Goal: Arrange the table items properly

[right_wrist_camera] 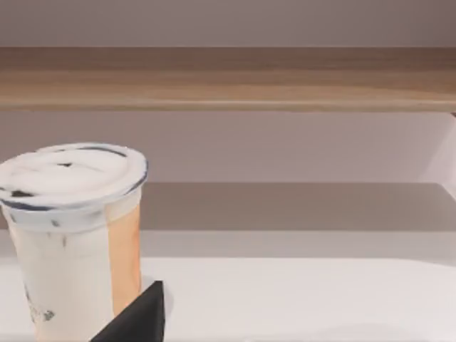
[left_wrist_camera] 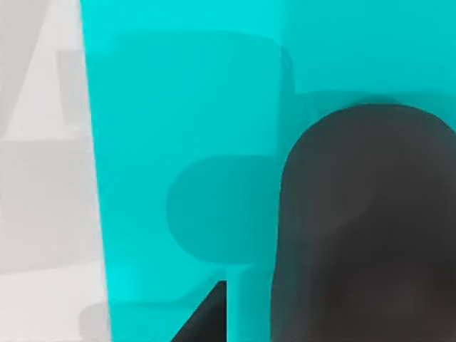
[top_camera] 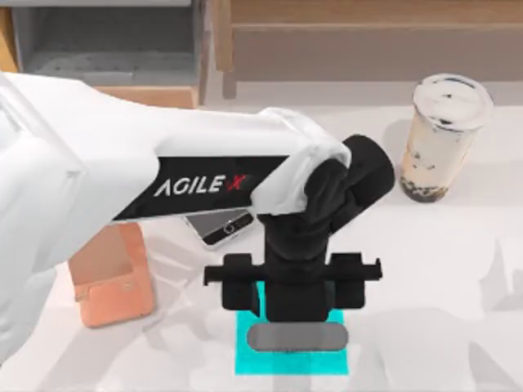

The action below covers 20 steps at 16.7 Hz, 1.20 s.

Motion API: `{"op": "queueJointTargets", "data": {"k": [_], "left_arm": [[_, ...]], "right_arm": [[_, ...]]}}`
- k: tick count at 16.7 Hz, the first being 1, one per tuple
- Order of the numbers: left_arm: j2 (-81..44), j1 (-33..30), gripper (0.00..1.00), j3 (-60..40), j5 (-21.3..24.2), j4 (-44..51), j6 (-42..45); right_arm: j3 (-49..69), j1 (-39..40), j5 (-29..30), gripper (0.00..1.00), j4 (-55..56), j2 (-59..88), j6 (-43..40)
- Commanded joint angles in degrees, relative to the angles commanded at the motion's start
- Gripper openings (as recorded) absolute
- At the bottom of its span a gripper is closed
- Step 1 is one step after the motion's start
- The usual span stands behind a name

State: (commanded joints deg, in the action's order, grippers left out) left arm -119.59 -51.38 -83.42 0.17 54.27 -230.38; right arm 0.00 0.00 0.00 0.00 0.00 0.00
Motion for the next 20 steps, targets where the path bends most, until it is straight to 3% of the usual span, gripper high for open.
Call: {"op": "queueJointTargets", "data": {"k": [12, 16, 20], "left_arm": [[0.1, 0.4, 1.00, -0.8, -0.3, 0.2, 1.6], [-0.4, 2.4, 1.00, -4.9, -1.3, 1.3, 11.8], [-2.5, 5.3, 1.00, -10.0, -1.8, 3.5, 28.9]], "right_arm": [[0.0, 0.0, 0.0, 1.00, 0.0, 0.0, 0.0], [0.0, 0.0, 0.0, 1.00, 0.0, 0.0, 0.0], [0.0, 0.0, 0.0, 1.00, 0.0, 0.0, 0.0]]}}
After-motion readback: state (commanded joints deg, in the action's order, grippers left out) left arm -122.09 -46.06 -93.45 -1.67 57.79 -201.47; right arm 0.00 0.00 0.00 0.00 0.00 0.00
